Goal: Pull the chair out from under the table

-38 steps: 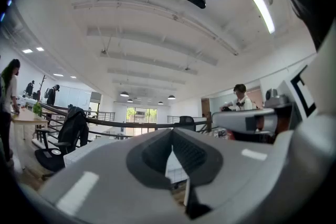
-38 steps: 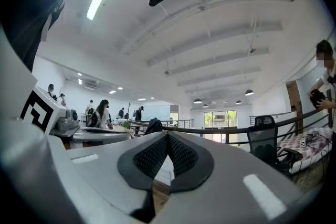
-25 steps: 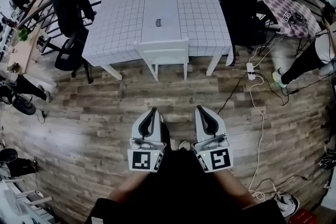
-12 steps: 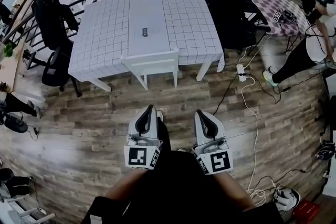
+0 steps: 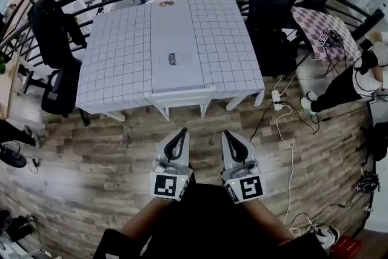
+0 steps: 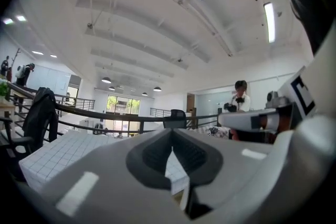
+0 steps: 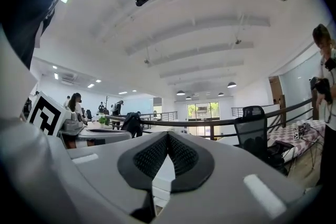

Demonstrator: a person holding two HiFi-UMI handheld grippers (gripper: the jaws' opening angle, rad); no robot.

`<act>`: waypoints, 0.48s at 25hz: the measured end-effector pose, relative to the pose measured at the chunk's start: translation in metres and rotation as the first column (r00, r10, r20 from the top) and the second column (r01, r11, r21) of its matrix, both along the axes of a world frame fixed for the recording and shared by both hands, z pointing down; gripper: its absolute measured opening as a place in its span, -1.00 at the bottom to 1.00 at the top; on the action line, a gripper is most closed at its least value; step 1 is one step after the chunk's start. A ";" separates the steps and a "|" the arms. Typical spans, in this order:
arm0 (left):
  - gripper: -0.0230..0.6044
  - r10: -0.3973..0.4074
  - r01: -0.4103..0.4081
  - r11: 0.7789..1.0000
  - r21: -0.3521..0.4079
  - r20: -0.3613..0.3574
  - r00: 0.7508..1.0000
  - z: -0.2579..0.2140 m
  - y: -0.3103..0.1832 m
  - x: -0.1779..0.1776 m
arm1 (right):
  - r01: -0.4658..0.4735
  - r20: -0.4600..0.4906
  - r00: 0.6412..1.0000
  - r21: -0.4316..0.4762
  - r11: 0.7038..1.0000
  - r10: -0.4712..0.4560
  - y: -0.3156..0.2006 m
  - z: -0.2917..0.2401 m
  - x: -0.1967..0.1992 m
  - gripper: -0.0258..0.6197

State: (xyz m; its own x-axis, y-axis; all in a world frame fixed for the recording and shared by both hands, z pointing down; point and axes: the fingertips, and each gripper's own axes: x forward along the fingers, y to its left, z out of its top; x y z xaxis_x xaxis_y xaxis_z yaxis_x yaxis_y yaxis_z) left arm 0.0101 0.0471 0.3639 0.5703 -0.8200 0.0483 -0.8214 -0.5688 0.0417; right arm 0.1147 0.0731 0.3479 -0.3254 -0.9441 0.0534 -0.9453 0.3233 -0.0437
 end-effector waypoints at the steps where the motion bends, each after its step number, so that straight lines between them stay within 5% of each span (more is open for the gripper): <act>1: -0.90 -0.007 0.007 1.000 0.000 0.002 1.000 0.000 -0.010 -0.009 | 0.006 -0.003 1.000 -0.006 1.000 -0.006 -0.011 0.000 -0.008 -0.93; 12: -0.90 -0.038 0.038 0.999 -0.009 -0.012 0.999 0.017 -0.105 -0.075 | 0.031 -0.032 0.999 -0.026 0.999 -0.032 -0.119 0.010 -0.071 -0.93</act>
State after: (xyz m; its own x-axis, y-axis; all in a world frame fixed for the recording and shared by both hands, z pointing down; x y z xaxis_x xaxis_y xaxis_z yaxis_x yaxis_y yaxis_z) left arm -0.0648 -0.0576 0.3813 0.5393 -0.8407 0.0490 -0.8418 -0.5367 0.0572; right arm 0.0435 -0.0462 0.3580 -0.3526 -0.9316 0.0885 -0.9357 0.3521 -0.0218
